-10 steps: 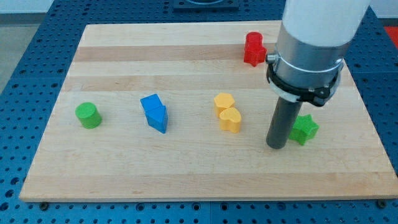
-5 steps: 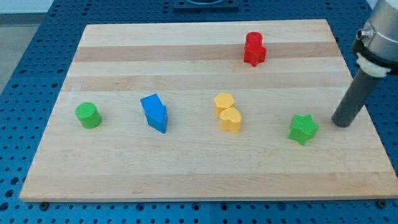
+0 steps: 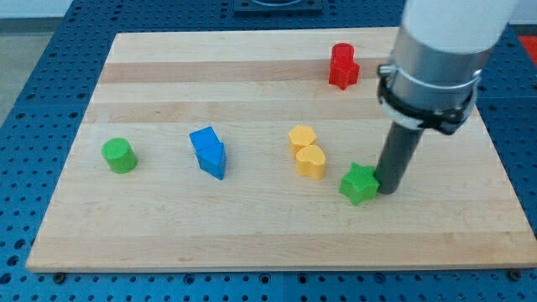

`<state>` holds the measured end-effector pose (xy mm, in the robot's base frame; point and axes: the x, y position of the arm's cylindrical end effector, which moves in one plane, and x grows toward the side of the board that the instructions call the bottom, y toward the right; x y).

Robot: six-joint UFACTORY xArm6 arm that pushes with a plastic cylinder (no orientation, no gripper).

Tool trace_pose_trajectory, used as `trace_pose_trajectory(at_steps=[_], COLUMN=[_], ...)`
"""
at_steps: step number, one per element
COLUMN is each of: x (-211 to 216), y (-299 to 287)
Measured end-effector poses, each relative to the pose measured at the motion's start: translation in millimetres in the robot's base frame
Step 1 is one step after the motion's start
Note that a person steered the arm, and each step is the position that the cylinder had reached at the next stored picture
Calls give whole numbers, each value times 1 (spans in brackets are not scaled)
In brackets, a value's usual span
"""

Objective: Move the green star to the bottom of the yellow heart

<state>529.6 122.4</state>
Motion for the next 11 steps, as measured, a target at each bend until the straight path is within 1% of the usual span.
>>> trace_pose_trajectory(at_steps=[3,4,5,6,7,8,11], x=[54,74,89,89,48,7,9], y=[-80,-89,-57,8,20,8,-27])
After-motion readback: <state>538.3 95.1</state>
